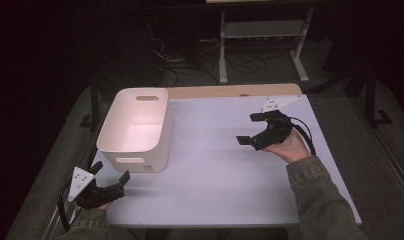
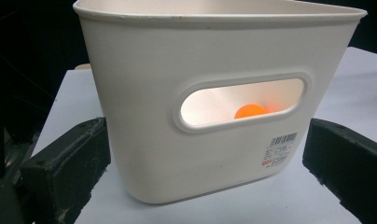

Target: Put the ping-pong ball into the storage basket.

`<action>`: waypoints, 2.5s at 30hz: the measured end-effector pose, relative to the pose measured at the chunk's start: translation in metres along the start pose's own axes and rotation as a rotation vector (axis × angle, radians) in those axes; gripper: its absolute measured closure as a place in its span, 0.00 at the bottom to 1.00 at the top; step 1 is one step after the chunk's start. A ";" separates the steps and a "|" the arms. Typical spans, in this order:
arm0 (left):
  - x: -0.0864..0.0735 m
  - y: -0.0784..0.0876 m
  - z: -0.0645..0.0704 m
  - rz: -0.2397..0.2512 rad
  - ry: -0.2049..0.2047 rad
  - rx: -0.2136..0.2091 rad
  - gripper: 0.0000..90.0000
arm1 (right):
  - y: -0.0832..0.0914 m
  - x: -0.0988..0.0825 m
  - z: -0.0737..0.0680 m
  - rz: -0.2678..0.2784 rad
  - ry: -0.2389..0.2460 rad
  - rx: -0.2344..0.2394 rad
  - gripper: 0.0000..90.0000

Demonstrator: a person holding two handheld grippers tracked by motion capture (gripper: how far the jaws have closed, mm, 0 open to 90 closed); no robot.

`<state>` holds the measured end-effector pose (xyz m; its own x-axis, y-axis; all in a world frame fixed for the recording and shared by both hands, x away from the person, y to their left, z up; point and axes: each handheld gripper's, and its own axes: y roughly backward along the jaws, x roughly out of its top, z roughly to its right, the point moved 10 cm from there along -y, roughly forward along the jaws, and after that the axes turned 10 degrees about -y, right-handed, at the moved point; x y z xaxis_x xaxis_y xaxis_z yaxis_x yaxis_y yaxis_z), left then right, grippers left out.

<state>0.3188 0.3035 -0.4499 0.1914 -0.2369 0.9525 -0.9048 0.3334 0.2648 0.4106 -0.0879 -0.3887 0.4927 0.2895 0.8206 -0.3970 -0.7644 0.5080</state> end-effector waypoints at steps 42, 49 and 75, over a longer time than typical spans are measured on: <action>0.000 0.000 0.001 0.002 -0.003 -0.004 0.00 | 0.022 -0.059 0.018 0.091 -0.081 -0.091 0.00; 0.000 0.000 0.001 0.003 -0.003 -0.004 0.00 | 0.031 -0.071 0.024 0.127 -0.095 -0.124 0.00; 0.001 0.001 0.001 0.009 0.001 -0.011 0.00 | 0.056 -0.108 0.031 0.253 -0.089 -0.266 0.00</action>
<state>0.3177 0.3031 -0.4487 0.1834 -0.2324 0.9552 -0.9023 0.3459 0.2574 0.3592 -0.1801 -0.4572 0.4144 0.0507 0.9087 -0.6962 -0.6254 0.3524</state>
